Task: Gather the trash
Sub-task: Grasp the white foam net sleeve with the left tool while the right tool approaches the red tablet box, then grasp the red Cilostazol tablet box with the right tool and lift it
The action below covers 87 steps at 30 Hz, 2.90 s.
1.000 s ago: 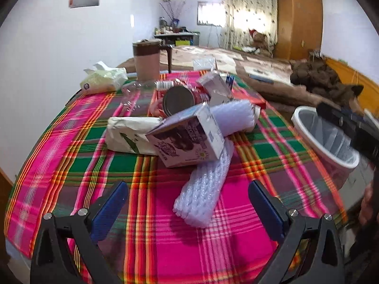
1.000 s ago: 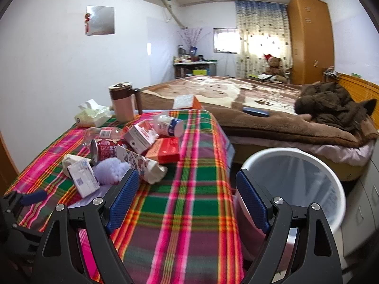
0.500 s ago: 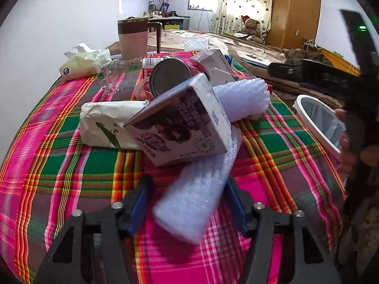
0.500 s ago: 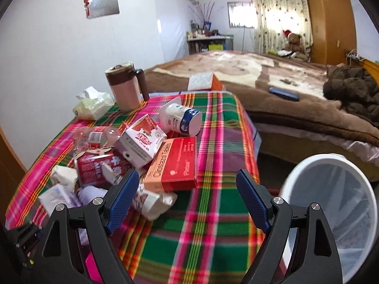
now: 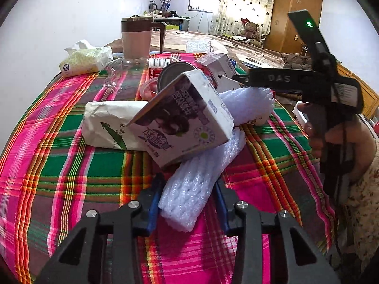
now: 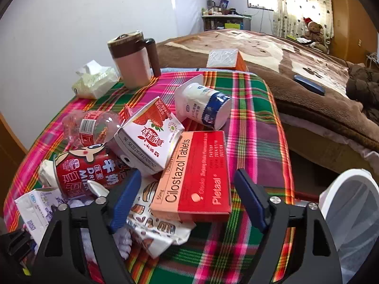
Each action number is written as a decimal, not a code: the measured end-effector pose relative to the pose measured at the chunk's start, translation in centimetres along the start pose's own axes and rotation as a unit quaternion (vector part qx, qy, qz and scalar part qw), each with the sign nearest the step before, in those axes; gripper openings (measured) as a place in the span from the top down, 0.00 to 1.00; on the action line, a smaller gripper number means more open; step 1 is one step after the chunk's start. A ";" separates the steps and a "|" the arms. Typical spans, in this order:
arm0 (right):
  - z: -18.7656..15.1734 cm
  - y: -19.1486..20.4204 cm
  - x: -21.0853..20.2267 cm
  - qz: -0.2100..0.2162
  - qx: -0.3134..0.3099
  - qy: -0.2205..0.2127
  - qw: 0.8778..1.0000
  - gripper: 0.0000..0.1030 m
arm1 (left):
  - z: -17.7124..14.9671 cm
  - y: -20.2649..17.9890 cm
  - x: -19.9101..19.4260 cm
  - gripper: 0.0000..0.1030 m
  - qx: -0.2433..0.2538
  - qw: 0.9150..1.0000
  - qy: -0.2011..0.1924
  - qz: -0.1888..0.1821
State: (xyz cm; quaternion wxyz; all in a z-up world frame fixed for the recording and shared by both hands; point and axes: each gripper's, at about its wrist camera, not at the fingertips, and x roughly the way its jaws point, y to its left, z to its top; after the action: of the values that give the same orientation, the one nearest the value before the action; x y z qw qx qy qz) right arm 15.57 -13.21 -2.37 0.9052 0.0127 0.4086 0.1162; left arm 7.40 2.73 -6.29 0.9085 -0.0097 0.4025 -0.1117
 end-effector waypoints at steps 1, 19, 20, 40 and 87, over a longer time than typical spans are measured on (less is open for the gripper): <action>0.0 0.0 0.1 0.002 0.002 0.005 1.000 0.25 | 0.0 0.0 0.0 0.60 0.000 1.000 0.000 -0.001; 1.0 -0.3 1.2 0.047 0.038 0.016 0.998 0.34 | -0.3 -0.9 -0.4 0.65 0.006 1.000 0.000 -0.015; 1.0 -0.2 1.3 0.050 0.037 0.019 0.998 0.33 | -0.3 -0.9 -0.4 0.65 0.006 1.000 0.001 -0.015; 1.1 -1.1 1.2 0.086 0.064 0.020 0.994 0.67 | -1.2 -2.6 -1.2 0.70 0.021 0.999 0.006 -0.050; 1.5 -1.2 -0.9 0.089 0.062 0.042 0.993 0.71 | -1.4 -2.9 -2.4 0.71 0.027 0.998 -0.010 -0.052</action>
State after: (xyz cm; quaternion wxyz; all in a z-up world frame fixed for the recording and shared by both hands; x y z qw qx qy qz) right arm 16.37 -14.52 -0.82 0.8706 0.1002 0.4504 0.1707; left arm 4.28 0.46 -5.20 0.9053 -0.0067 0.3895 -0.1695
